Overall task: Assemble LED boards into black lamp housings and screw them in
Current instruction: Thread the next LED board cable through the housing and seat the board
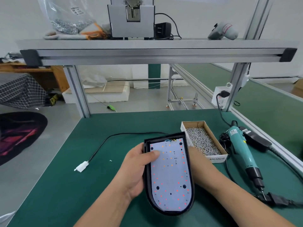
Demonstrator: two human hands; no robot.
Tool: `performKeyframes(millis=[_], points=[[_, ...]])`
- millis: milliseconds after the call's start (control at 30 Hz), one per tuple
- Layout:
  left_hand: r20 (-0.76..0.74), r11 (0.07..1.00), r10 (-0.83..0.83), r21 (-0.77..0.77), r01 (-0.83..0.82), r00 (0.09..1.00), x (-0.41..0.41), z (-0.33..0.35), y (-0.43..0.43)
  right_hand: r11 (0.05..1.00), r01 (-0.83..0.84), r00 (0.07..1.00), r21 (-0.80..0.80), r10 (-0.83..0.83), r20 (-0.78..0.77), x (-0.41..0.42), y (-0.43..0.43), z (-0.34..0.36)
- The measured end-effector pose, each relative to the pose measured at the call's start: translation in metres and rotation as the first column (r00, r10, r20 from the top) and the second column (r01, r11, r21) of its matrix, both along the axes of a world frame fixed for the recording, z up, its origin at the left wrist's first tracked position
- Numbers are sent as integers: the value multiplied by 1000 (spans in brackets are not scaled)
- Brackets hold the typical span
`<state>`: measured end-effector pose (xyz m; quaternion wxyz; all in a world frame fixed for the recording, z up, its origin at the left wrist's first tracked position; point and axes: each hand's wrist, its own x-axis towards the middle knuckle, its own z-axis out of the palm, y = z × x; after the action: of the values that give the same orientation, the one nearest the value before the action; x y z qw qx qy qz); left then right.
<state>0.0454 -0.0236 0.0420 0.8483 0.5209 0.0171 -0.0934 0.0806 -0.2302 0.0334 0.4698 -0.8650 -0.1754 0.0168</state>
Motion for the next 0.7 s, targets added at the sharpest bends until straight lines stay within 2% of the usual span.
performKeyframes(millis=[33,67,100,167,233,367,433,500,600,667,700], points=[[-10,999,12,30,-11,1000,1,-2,1,999,-42,999,-22,43,24,5,0,0],[-23,998,28,61,-27,999,2,-4,1,1000,7,1000,-17,-7,13,8,4,6],[-37,995,47,95,-44,998,2,-6,2,999,41,997,-36,-39,70,15,3,3],[-51,982,88,171,-78,995,3,-10,0,988,123,990,92,-129,64,18,3,6],[-43,963,117,247,-103,992,3,-12,-2,974,167,982,153,-178,62,21,-1,2],[76,885,77,454,-103,994,2,-12,-5,987,156,971,45,-161,174,17,-2,4],[135,788,94,595,-157,986,3,-13,-3,991,125,977,37,-130,172,16,-3,5],[202,652,77,731,-202,976,4,-15,1,990,122,974,-75,-105,199,14,-2,5],[255,489,29,840,-236,967,5,-11,6,967,134,965,-215,-79,249,15,0,3],[285,331,86,896,-297,955,9,-7,16,964,129,966,-233,-70,248,16,-1,3],[317,210,124,918,-337,940,11,-4,26,965,127,966,-231,-67,250,16,-2,3]])
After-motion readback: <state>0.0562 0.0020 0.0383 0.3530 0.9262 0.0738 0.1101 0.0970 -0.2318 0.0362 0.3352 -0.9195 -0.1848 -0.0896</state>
